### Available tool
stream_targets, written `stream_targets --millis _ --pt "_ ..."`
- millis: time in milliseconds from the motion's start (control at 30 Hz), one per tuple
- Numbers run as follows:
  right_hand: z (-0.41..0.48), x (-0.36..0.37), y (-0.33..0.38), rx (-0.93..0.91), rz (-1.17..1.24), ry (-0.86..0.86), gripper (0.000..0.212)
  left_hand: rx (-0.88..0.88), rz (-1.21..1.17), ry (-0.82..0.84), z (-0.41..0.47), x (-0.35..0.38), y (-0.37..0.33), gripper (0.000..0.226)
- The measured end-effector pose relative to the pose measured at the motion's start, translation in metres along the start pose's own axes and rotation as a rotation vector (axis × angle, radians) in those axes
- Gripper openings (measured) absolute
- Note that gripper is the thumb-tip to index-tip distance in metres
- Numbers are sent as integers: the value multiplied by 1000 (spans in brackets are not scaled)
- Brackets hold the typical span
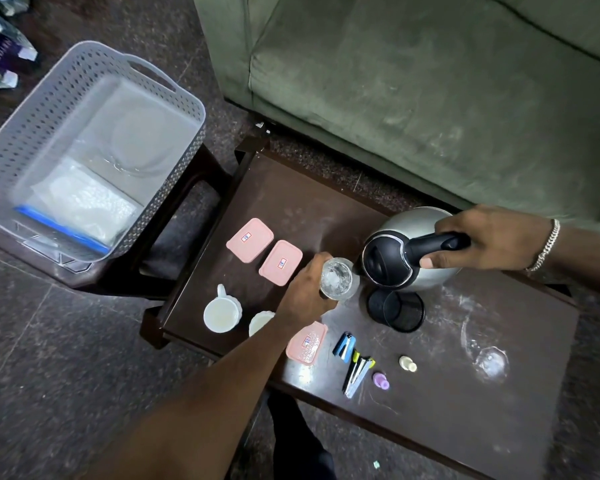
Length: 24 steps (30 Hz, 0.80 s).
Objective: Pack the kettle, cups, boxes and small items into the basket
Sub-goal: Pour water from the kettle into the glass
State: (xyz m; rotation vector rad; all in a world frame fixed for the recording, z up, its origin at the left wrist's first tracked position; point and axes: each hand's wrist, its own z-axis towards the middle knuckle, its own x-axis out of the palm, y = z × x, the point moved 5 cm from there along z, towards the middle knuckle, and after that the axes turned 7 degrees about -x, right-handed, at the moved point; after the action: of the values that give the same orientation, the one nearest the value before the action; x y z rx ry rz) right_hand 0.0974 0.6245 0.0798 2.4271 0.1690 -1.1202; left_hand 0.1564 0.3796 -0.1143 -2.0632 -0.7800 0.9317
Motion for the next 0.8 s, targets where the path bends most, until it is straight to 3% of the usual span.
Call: stream_targets --millis 167,400,667,800 --pt "-3 -9 -8 42 66 -37 56 -17 -32 24 2 1 8 83" --pt "-11 -33 -17 67 209 -183 61 -74 -178 65 -11 -12 17 127" --pt "-1 -63 14 61 480 -413 63 7 -382 6 -39 -100 -30 117" --pt "29 -85 65 -16 697 -539 36 107 -385 -90 -49 -171 -64 113"
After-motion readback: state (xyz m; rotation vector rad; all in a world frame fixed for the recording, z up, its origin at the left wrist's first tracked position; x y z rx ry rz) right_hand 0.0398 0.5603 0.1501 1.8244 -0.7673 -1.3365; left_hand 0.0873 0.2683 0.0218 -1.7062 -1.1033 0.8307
